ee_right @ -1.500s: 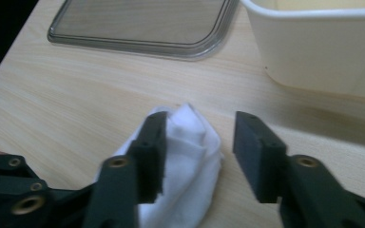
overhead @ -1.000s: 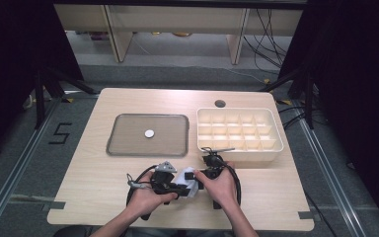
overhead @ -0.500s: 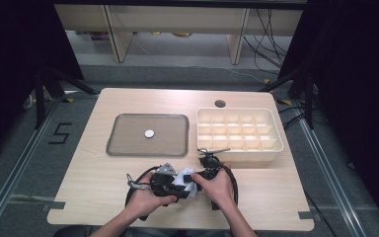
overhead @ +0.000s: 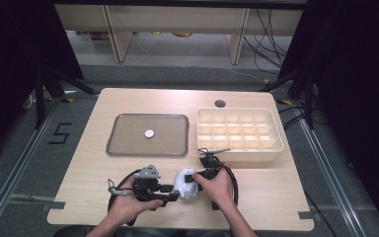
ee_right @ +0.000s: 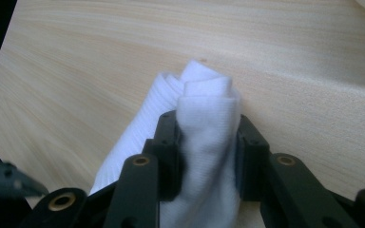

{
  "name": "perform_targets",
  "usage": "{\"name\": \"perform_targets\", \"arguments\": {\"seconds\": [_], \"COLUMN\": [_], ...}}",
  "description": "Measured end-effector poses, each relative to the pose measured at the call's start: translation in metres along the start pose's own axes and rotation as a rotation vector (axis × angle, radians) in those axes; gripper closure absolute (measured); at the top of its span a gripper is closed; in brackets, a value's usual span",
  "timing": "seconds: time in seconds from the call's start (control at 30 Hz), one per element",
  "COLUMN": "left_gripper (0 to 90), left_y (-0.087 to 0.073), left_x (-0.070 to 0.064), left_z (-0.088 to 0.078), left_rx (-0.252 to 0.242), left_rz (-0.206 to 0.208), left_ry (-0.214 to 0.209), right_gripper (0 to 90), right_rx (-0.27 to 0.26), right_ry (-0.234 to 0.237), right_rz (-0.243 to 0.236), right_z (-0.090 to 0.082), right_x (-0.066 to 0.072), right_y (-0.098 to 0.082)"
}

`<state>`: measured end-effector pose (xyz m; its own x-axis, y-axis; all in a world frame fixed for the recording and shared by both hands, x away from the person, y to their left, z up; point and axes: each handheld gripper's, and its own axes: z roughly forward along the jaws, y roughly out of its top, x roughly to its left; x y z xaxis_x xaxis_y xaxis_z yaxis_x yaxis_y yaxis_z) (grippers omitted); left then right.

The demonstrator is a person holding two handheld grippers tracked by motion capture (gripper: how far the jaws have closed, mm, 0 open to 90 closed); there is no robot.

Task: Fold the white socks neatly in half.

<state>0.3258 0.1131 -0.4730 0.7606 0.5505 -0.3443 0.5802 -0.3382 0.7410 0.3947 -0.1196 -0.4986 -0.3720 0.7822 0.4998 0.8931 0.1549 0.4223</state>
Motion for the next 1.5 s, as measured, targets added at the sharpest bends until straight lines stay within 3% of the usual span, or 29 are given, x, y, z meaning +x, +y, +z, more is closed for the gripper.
{"name": "perform_targets", "arguments": {"seconds": [0.1,0.2,0.33,0.57,0.67,0.8,1.0,1.1,1.37,1.4,1.43,1.5], "left_gripper": [57.4,56.5,53.5,49.8,49.2,48.6,48.2,47.8,47.3,47.3,47.3,47.2], "left_y": [-0.003,-0.007,-0.012,-0.017,-0.019,-0.021,-0.023,-0.023,-0.022,-0.023,-0.023,-0.024], "left_x": [0.01,0.021,0.033,0.043,0.046,0.049,0.051,0.051,0.052,0.052,0.052,0.052], "left_z": [-0.005,-0.006,-0.004,-0.004,-0.005,-0.004,-0.003,-0.001,0.0,0.0,0.0,-0.002], "left_rx": [-0.027,-0.061,-0.124,-0.209,-0.214,-0.233,-0.243,-0.253,-0.262,-0.264,-0.265,-0.267], "left_rz": [-0.023,-0.035,-0.042,-0.063,-0.071,-0.076,-0.077,-0.078,-0.068,-0.067,-0.065,-0.067], "left_ry": [0.021,0.092,0.142,0.225,0.246,0.257,0.267,0.26,0.266,0.262,0.26,0.267], "right_gripper": [69.8,70.9,72.1,73.0,73.0,73.0,73.0,73.0,72.9,72.9,72.9,72.8], "right_rx": [-0.003,-0.009,-0.017,-0.053,-0.084,-0.1,-0.158,-0.183,-0.266,-0.269,-0.286,-0.295], "right_ry": [0.015,0.013,0.026,0.04,0.043,0.049,0.034,0.039,0.027,0.029,0.026,0.027], "right_rz": [0.001,0.004,0.005,-0.003,-0.014,0.009,-0.03,-0.013,-0.024,0.002,-0.03,-0.023], "right_z": [0.0,0.0,-0.001,-0.006,-0.009,-0.013,-0.025,-0.033,-0.056,-0.059,-0.062,-0.064], "right_x": [0.0,-0.001,-0.002,-0.001,0.0,0.005,0.008,0.009,0.006,0.007,0.003,0.004], "right_y": [0.0,-0.001,-0.002,-0.004,-0.006,-0.008,-0.007,-0.006,-0.004,-0.004,-0.003,-0.003]}}
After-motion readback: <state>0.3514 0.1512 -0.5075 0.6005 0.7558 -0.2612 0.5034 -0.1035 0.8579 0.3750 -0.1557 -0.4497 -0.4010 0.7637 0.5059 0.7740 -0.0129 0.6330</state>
